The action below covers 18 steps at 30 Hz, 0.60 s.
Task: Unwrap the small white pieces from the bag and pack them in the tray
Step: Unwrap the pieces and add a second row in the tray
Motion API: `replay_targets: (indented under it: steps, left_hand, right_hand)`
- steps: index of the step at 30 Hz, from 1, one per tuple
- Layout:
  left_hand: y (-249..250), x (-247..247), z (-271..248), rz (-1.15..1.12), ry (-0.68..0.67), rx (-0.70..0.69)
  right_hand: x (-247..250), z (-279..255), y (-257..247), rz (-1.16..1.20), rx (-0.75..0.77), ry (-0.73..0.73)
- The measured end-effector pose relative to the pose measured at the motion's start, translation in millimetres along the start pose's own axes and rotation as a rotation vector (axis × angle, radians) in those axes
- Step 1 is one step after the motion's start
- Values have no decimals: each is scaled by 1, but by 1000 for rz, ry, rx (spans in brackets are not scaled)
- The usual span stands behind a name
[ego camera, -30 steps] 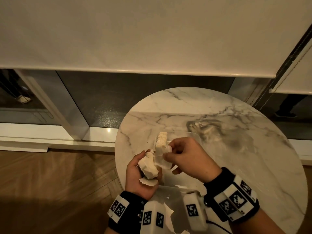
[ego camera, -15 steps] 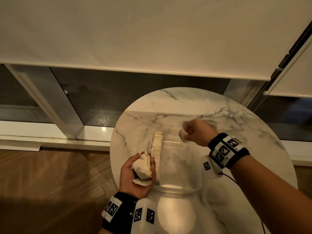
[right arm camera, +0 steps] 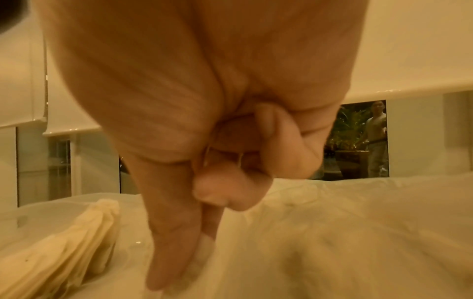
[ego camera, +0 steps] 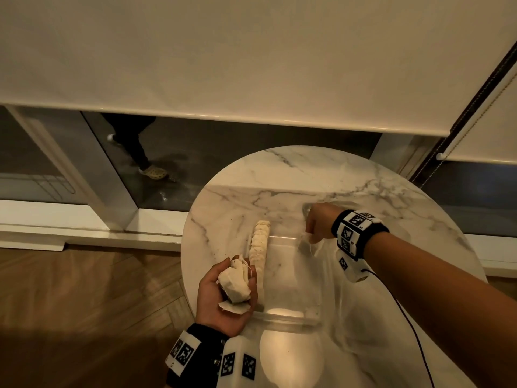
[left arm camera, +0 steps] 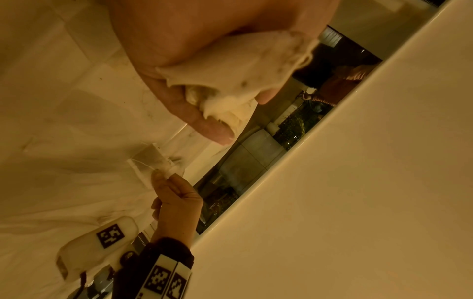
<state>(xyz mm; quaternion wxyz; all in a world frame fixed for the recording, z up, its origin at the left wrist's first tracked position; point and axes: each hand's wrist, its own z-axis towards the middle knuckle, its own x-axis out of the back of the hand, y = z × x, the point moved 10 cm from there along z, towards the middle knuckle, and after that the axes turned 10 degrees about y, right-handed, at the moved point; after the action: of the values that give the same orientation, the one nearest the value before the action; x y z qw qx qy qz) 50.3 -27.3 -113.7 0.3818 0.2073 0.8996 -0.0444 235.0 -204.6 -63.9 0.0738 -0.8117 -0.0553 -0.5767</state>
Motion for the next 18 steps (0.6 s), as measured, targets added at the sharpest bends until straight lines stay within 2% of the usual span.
replay_targets:
  steps: [9, 18]
  left_hand:
    - [2, 0, -1, -7, -22, 16]
    - [3, -5, 2, 8, -116, 7]
  right_hand:
    - [20, -3, -5, -145, 19, 185]
    - [32, -12, 9, -140, -47, 244]
